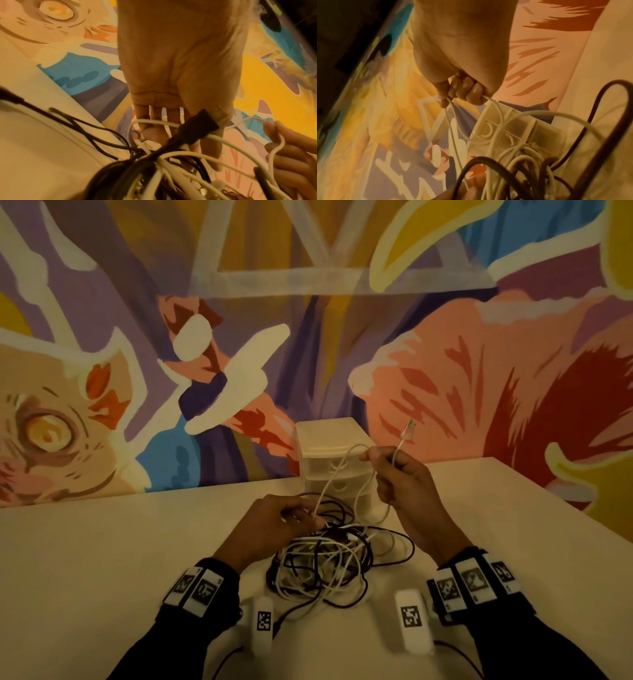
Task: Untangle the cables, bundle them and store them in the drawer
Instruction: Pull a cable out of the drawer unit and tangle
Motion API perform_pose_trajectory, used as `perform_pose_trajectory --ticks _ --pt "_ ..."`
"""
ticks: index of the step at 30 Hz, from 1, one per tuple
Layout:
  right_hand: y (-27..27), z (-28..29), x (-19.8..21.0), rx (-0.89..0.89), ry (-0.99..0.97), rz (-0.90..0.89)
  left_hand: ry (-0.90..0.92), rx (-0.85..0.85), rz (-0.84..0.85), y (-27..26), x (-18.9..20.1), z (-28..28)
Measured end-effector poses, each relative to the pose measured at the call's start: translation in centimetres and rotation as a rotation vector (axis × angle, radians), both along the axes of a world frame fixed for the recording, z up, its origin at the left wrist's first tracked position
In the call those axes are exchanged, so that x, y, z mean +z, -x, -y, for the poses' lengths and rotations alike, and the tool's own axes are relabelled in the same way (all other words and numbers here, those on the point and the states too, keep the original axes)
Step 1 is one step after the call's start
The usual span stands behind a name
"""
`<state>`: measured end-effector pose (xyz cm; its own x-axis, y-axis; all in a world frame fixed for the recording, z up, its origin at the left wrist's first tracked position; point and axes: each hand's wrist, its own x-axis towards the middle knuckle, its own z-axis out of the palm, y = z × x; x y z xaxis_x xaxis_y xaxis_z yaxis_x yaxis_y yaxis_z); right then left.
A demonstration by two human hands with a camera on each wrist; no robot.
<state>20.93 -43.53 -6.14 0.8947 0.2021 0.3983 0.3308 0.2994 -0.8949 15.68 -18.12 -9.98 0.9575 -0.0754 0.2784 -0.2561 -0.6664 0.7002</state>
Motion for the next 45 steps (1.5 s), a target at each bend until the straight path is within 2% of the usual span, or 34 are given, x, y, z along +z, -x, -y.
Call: perform_pose_trajectory --ticks 2,5,7,10,13,15,18,21,24,26,29,31,33,35,38,40,43,45 --pt "-0.4 0.4 -0.1 -0.032 -0.018 -0.056 0.027 0.006 0.019 0.1 0.0 0.0" --pt "-1.5 0.6 -0.7 -0.349 0.167 -0.11 0.221 0.108 0.14 0.3 0.3 0.3" --pt "-1.5 0.7 -1.5 -0.455 0.22 -0.08 0.316 0.201 0.235 0.0 0.4 0.4" --pt "-0.9 -0.1 -1.4 -0.321 0.25 0.032 0.402 0.245 0.316 -0.1 0.6 1.2" --pt "0.0 -1.5 -1.2 -0.146 0.298 -0.003 0.389 0.172 0.324 -0.1 0.9 2.6" --pt "0.4 -2.1 -1.5 -0.102 0.326 -0.033 0.329 0.108 0.325 0.0 1.1 3.3" --pt "0.8 -2.3 -1.4 -0.108 0.271 -0.081 0.286 0.074 0.312 0.2 1.4 3.6" --pt "0.9 -2.1 -0.9 -0.056 0.123 -0.153 0.282 0.082 0.312 0.5 1.6 3.7" --pt "1.1 -2.3 -1.0 -0.074 0.191 -0.085 0.253 0.08 0.31 0.4 1.5 3.7" --pt "1.0 -2.4 -0.9 -0.114 0.21 -0.041 0.193 0.075 0.23 0.2 1.1 3.4" --pt "0.4 -1.3 0.2 -0.177 -0.023 -0.022 0.038 0.056 0.06 0.0 0.2 2.6" --pt "-0.1 0.0 1.0 -0.177 -0.135 0.009 -0.002 0.058 -0.001 -0.2 -0.3 1.9" --pt "0.1 0.3 1.5 -0.152 -0.078 0.066 -0.02 0.048 -0.063 -0.4 -0.5 1.5" --pt "0.7 0.1 1.8 -0.138 -0.06 0.107 -0.051 0.036 -0.091 -0.6 -0.6 1.7" --pt "0.2 0.2 1.7 -0.171 -0.192 0.033 -0.061 0.031 -0.059 -0.7 -0.5 2.1" --pt "-0.4 0.5 1.1 -0.209 -0.12 -0.027 -0.083 0.054 -0.022 -0.6 -0.3 2.2" --pt "-0.6 0.4 -0.4 -0.26 0.148 -0.081 -0.035 0.094 0.016 -0.4 -0.1 1.8" --pt "-0.7 -0.1 -1.8 -0.177 0.326 -0.054 0.0 0.141 0.075 -0.4 0.1 1.6"
